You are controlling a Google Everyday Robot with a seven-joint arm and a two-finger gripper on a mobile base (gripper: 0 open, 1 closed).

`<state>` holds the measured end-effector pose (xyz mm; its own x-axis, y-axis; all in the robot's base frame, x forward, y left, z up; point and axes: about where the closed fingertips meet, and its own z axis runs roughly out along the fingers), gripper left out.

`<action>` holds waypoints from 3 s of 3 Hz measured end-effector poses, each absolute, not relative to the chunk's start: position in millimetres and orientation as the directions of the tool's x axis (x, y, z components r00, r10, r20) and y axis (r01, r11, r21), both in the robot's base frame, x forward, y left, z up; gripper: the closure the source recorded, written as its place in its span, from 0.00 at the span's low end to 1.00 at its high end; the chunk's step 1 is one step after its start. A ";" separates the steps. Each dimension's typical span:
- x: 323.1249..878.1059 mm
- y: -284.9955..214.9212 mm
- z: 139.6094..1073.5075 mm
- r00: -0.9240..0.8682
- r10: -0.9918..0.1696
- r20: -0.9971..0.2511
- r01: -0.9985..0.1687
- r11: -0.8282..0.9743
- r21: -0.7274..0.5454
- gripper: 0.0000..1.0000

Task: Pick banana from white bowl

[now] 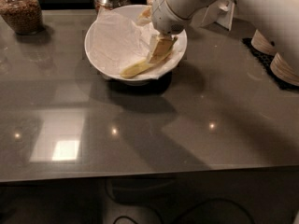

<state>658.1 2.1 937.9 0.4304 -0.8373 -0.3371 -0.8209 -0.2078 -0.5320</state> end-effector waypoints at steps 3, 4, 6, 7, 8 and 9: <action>674.5 7.6 878.3 0.450 -0.850 -0.273 -0.835 -0.293 -0.466 0.40; 682.3 -1.5 861.3 0.439 -0.867 -0.234 -0.837 -0.301 -0.457 0.42; 699.6 -23.5 836.2 0.378 -0.911 -0.167 -0.854 -0.273 -0.443 0.48; 699.6 -23.6 839.6 0.378 -0.911 -0.167 -0.854 -0.273 -0.443 0.61; 702.8 -28.1 848.4 0.359 -0.922 -0.143 -0.849 -0.259 -0.461 0.83; 700.0 -31.3 869.1 0.346 -0.928 -0.139 -0.838 -0.238 -0.492 1.00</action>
Offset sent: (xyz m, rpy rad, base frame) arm 0.0148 0.0077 -0.0604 -0.0959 0.0640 0.0547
